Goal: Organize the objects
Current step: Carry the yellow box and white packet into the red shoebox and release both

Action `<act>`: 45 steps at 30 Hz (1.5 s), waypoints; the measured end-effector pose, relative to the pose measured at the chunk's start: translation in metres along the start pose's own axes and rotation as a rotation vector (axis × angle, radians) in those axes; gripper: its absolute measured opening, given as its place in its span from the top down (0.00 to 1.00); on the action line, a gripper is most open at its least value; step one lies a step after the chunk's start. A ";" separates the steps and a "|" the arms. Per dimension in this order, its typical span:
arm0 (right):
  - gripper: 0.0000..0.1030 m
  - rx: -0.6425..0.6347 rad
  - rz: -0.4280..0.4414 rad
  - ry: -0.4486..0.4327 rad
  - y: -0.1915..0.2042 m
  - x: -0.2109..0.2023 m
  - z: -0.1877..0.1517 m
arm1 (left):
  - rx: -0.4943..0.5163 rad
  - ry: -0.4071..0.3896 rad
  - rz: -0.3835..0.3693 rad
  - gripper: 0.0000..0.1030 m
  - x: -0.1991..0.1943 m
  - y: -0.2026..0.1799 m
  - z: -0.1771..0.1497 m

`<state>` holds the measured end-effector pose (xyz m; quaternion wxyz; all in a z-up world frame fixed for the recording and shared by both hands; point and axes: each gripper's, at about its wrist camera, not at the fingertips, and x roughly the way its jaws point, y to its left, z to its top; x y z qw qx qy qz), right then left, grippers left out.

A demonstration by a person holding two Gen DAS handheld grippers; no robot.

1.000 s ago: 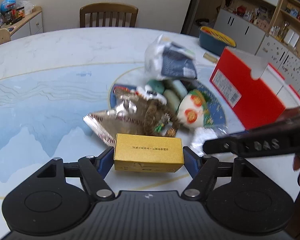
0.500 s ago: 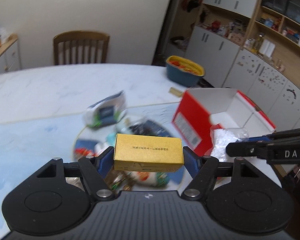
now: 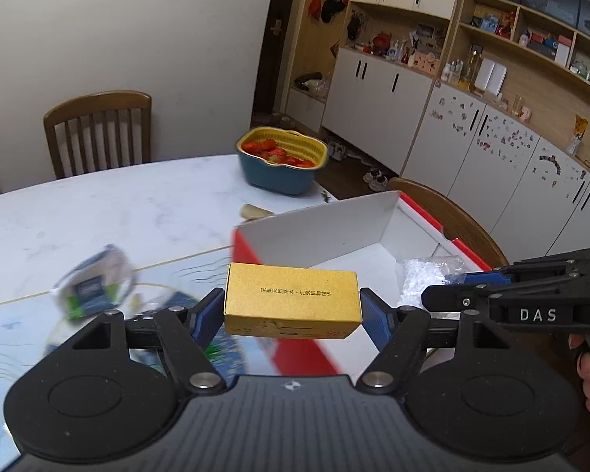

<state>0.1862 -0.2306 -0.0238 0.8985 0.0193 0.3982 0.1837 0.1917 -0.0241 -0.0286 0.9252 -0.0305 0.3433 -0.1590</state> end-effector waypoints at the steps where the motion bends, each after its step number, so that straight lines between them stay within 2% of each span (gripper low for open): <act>1: 0.77 0.001 -0.003 0.002 -0.009 0.000 0.000 | 0.003 0.003 0.002 0.29 0.006 -0.008 0.003; 12: 0.77 0.022 -0.032 0.027 -0.093 0.017 0.004 | -0.023 0.066 0.037 0.29 0.076 -0.072 0.033; 20: 0.77 0.020 0.001 0.110 -0.121 0.054 0.009 | -0.026 0.173 0.093 0.29 0.150 -0.092 0.046; 24: 0.77 -0.027 0.005 0.162 -0.121 0.073 0.008 | -0.038 0.248 0.129 0.29 0.187 -0.093 0.047; 31: 0.77 -0.098 0.030 0.247 -0.122 0.093 0.006 | -0.076 0.349 0.142 0.29 0.233 -0.092 0.044; 45: 0.77 -0.141 0.033 0.374 -0.116 0.123 0.007 | -0.093 0.466 0.165 0.29 0.269 -0.085 0.038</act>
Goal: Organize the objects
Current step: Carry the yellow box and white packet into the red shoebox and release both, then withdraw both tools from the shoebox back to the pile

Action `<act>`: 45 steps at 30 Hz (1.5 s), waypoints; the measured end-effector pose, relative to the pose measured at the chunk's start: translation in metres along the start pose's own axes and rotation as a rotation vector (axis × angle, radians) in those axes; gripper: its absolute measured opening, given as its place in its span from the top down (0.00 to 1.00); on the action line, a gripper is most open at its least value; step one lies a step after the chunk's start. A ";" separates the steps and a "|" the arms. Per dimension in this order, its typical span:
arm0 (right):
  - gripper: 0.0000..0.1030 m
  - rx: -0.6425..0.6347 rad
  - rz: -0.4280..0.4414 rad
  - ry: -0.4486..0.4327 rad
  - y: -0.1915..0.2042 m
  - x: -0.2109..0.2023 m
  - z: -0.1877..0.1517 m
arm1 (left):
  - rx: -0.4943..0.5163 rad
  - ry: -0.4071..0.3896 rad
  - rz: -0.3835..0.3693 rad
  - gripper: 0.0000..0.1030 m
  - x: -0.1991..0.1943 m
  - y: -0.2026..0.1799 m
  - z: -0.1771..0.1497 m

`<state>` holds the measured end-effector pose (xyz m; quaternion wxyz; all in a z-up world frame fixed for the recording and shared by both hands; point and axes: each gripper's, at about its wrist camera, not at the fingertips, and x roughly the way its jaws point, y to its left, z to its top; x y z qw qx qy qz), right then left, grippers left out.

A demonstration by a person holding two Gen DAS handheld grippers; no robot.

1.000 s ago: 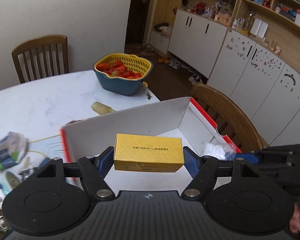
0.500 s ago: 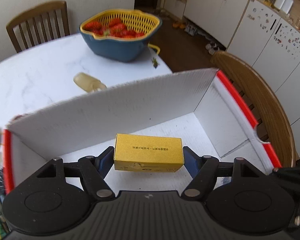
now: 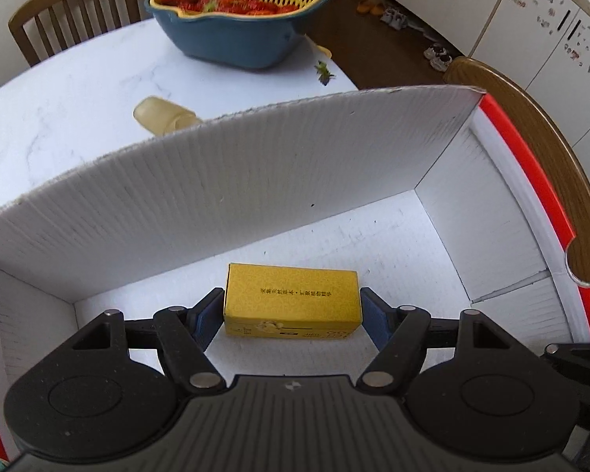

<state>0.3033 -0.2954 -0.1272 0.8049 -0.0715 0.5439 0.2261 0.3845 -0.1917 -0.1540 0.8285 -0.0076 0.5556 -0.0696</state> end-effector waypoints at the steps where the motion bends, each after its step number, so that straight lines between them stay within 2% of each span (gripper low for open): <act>1: 0.76 -0.003 -0.003 0.003 0.000 0.000 0.001 | -0.003 0.012 -0.004 0.29 0.002 0.001 0.000; 8: 0.75 0.005 -0.023 0.026 0.003 0.002 0.004 | -0.006 0.036 -0.001 0.29 0.003 0.003 0.001; 12: 0.71 -0.007 -0.030 0.032 0.003 0.002 0.002 | -0.017 0.033 -0.001 0.29 0.000 0.005 0.000; 14: 0.67 -0.003 -0.027 0.028 0.003 0.002 0.000 | -0.023 0.022 -0.007 0.29 -0.005 0.007 -0.001; 16: 0.56 0.007 -0.013 0.012 0.003 -0.002 -0.002 | -0.033 0.007 -0.017 0.29 -0.011 0.009 -0.002; 19: 0.51 0.017 -0.005 -0.013 0.004 -0.008 -0.004 | -0.049 -0.011 -0.024 0.29 -0.021 0.013 -0.004; 26: 0.43 0.052 0.027 -0.110 0.002 -0.038 -0.008 | -0.064 -0.084 -0.057 0.29 -0.062 0.027 -0.014; 35: 0.43 0.039 0.009 -0.212 0.020 -0.076 -0.019 | -0.096 -0.194 -0.129 0.29 -0.122 0.059 -0.039; 45: 0.39 0.044 -0.027 -0.337 0.058 -0.109 -0.030 | -0.064 -0.357 -0.101 0.29 -0.185 0.111 -0.086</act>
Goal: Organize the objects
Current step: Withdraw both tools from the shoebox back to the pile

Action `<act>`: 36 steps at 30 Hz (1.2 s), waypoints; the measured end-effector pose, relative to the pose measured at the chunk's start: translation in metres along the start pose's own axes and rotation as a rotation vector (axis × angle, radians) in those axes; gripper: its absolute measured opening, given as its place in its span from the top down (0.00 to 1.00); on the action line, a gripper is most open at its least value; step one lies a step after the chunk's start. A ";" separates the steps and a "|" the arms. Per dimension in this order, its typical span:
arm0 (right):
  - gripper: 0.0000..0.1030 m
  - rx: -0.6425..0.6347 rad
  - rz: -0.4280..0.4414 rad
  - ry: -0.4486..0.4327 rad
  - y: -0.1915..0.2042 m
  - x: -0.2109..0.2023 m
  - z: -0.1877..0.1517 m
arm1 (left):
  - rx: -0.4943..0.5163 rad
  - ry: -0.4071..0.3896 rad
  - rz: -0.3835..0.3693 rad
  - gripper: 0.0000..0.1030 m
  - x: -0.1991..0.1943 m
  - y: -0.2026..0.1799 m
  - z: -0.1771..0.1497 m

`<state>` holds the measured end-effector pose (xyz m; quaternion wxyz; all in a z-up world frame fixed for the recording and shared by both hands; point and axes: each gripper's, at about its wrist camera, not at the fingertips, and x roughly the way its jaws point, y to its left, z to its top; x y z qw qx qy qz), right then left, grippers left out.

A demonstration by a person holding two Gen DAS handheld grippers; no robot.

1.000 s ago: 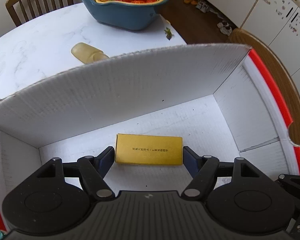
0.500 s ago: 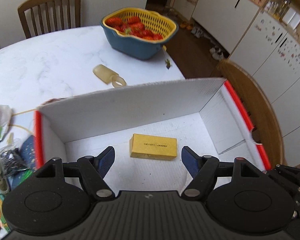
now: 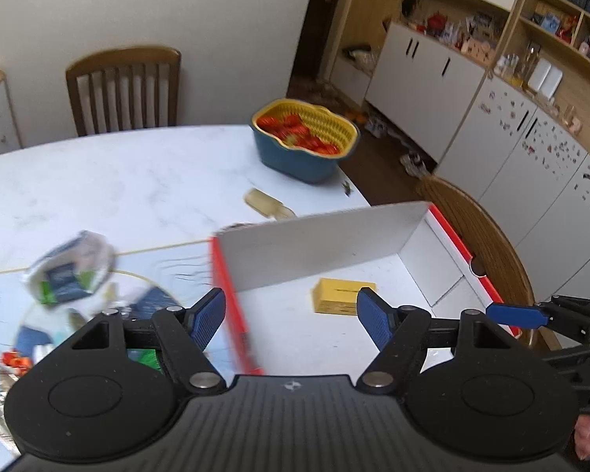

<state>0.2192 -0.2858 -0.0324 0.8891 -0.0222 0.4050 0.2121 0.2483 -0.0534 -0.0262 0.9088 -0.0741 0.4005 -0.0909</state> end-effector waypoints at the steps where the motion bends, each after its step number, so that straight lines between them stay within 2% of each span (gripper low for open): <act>1: 0.39 0.000 -0.004 -0.006 0.005 -0.002 0.001 | -0.006 -0.012 -0.003 0.29 -0.008 0.006 -0.002; 5: 0.35 0.010 -0.002 -0.031 0.028 -0.007 0.003 | -0.028 -0.059 0.000 0.27 -0.036 0.032 -0.008; 7: 0.31 0.016 0.011 -0.041 0.041 -0.007 0.003 | -0.035 -0.087 0.016 0.22 -0.050 0.046 -0.012; 13: 0.21 -0.002 0.039 -0.077 0.088 -0.012 0.001 | -0.065 -0.162 0.062 0.19 -0.089 0.095 -0.026; 20: 0.12 -0.004 0.066 -0.096 0.133 -0.007 -0.005 | -0.106 -0.194 0.105 0.17 -0.118 0.155 -0.043; 21: 0.11 -0.003 0.069 -0.096 0.139 -0.005 -0.006 | -0.107 -0.195 0.106 0.17 -0.121 0.163 -0.045; 24: 0.08 -0.003 0.079 -0.088 0.156 0.001 -0.008 | -0.112 -0.195 0.090 0.00 -0.127 0.187 -0.053; 29: 0.08 -0.003 0.083 -0.065 0.183 0.016 -0.009 | -0.109 -0.184 0.074 0.00 -0.128 0.216 -0.067; 36: 0.08 0.021 0.075 -0.024 0.213 0.041 -0.009 | -0.087 -0.159 0.070 0.00 -0.111 0.248 -0.091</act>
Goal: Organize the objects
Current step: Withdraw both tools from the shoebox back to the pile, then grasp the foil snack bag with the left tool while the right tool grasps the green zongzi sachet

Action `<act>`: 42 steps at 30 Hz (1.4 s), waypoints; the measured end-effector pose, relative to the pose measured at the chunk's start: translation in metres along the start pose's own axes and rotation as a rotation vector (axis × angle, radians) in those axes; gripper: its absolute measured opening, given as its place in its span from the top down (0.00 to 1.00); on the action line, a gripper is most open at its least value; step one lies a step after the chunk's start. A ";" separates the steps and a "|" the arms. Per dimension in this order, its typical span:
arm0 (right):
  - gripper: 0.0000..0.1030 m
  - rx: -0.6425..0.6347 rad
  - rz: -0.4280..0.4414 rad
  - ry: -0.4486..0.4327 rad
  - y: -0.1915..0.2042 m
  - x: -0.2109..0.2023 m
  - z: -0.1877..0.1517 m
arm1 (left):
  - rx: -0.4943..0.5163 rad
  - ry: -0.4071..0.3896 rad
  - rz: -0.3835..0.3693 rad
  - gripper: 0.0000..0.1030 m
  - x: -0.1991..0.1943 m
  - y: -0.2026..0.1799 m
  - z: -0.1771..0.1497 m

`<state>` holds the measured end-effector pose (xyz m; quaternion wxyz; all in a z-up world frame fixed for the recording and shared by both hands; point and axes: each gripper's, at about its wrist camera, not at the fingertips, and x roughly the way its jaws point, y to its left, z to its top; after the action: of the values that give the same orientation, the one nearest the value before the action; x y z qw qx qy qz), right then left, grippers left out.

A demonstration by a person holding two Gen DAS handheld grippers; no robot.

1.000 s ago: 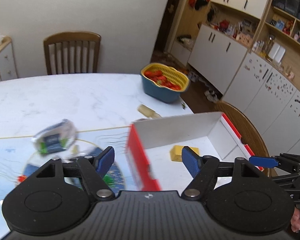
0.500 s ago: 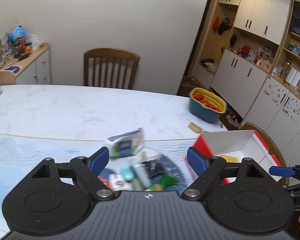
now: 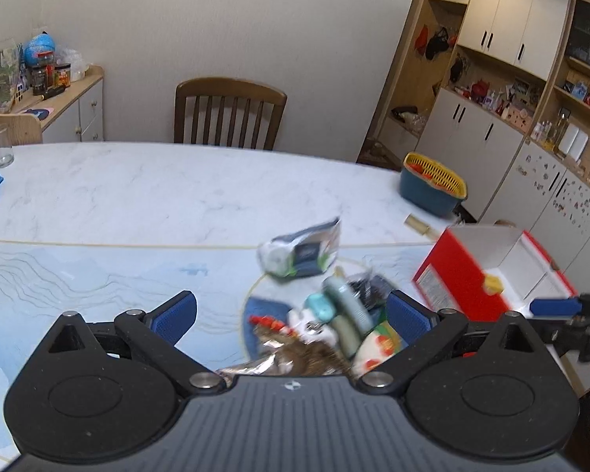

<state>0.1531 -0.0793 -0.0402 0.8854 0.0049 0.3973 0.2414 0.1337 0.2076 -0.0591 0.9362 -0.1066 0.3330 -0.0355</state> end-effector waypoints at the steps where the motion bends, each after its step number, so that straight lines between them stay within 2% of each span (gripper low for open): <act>1: 0.08 0.004 0.000 0.007 0.003 0.004 0.000 | 0.003 0.011 0.000 0.00 0.003 0.005 -0.004; 4: 0.08 0.005 -0.011 0.028 0.012 0.016 -0.003 | 0.033 0.025 -0.003 0.00 0.011 0.013 -0.014; 10: 0.08 0.012 -0.033 0.073 0.022 0.040 -0.006 | 0.065 0.103 -0.030 0.00 0.032 0.017 -0.031; 15: 0.08 0.012 -0.044 0.106 0.026 0.056 -0.008 | 0.075 0.152 -0.005 0.00 0.050 0.027 -0.045; 19: 0.09 0.016 -0.051 0.138 0.026 0.069 -0.012 | 0.100 0.176 -0.014 0.00 0.060 0.029 -0.054; 23: 0.10 0.022 -0.062 0.165 0.026 0.081 -0.013 | 0.148 0.189 0.004 0.00 0.070 0.029 -0.060; 32: 0.13 0.039 -0.073 0.205 0.022 0.101 -0.013 | 0.218 0.201 -0.007 0.00 0.086 0.022 -0.062; 36: 0.15 0.038 -0.074 0.215 0.025 0.113 -0.011 | 0.227 0.202 -0.016 0.00 0.094 0.018 -0.060; 42: 0.24 0.030 -0.083 0.240 0.028 0.131 -0.012 | 0.199 0.209 -0.040 0.01 0.104 0.017 -0.058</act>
<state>0.2073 -0.0004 -0.1343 0.8405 -0.0271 0.5038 0.1973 0.1775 0.1996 -0.1706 0.9014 -0.0153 0.4215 -0.0979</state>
